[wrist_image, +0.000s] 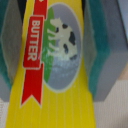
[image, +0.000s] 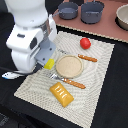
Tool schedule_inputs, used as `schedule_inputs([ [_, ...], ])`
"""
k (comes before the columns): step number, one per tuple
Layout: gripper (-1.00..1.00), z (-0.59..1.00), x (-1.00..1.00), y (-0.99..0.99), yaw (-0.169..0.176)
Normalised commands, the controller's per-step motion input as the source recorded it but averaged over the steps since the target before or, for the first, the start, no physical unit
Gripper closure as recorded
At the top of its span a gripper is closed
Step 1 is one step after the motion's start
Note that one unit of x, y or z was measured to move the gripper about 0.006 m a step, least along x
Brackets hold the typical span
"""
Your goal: Interact with the objects in diverse but meaningful ways.
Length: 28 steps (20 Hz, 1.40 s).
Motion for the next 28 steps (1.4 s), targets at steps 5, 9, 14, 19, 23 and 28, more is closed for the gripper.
schedule_inputs([
  [5, 1.00, -0.27, 0.33, -0.77, 0.000],
  [9, 1.00, -0.29, 0.30, -0.62, 0.000],
  [14, -1.00, -0.06, 0.40, -0.18, 0.004],
  [19, -1.00, 0.18, 0.46, 0.00, 0.000],
  [23, -1.00, 0.34, 0.30, -0.01, 0.002],
  [28, -1.00, 0.31, -0.19, 0.01, 0.048],
])
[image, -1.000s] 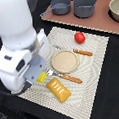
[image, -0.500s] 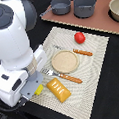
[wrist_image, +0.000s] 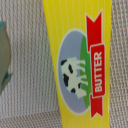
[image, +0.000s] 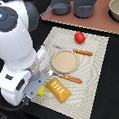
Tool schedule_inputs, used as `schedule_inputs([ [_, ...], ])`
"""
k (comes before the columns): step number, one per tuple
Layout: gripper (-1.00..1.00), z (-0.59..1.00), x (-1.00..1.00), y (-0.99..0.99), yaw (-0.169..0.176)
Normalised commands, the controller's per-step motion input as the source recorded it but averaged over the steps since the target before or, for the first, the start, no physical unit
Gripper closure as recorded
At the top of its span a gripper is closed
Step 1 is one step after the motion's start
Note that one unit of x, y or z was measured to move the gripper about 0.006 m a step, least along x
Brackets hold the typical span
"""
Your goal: Interact with the objects in diverse but meaningful ways.
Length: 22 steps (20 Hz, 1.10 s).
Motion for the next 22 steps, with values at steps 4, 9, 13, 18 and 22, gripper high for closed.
schedule_inputs([
  [4, -1.00, 0.53, -0.65, 0.21, 0.027],
  [9, -1.00, 0.47, -0.90, 0.36, 0.020],
  [13, -1.00, 0.36, -0.86, 0.39, 0.044],
  [18, -1.00, 0.21, -0.81, 0.38, 0.070],
  [22, -1.00, -0.05, -0.71, 0.10, 0.147],
])
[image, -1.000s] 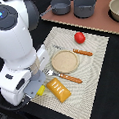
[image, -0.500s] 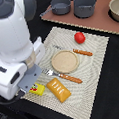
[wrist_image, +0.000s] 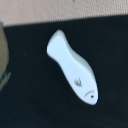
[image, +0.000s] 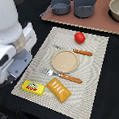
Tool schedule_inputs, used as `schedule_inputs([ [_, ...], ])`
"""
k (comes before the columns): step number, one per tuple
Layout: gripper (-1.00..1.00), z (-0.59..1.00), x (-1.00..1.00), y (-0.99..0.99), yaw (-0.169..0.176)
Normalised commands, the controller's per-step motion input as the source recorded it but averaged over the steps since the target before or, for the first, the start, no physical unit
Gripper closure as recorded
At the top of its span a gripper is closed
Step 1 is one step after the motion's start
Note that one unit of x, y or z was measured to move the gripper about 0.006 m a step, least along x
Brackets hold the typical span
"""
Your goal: Interact with the objects in diverse but meaningful ways.
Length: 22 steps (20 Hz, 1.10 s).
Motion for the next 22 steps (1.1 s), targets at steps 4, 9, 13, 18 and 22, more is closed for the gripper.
schedule_inputs([
  [4, -1.00, -0.23, -0.56, 0.00, 0.208],
  [9, -1.00, -0.34, -0.45, -0.03, 0.184],
  [13, -1.00, -0.57, -0.50, -0.01, 0.147],
  [18, -1.00, -0.61, -0.43, -0.01, 0.120],
  [22, -1.00, -0.35, -0.53, 0.00, 0.107],
])
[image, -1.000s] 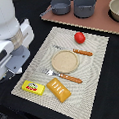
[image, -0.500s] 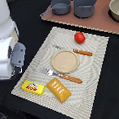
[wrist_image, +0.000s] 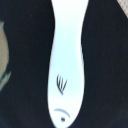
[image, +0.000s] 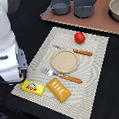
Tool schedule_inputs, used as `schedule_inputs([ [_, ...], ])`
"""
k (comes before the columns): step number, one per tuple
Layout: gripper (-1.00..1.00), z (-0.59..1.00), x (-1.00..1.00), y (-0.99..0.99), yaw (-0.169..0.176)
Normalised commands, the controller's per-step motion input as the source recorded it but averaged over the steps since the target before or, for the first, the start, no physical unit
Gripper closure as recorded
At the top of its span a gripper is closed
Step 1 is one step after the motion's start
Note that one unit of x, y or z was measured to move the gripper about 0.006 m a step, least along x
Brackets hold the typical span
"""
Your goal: Interact with the objects in diverse but meaningful ways.
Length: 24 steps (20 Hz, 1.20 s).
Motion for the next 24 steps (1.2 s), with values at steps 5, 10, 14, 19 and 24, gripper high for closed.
schedule_inputs([
  [5, -1.00, -0.11, -0.54, 0.00, 0.087],
  [10, -1.00, -0.19, -0.49, 0.00, 0.070],
  [14, -1.00, -0.34, -0.42, 0.00, 0.066],
  [19, -1.00, -0.37, -0.39, 0.00, 0.055],
  [24, 1.00, -0.33, -0.37, 0.00, 0.052],
])
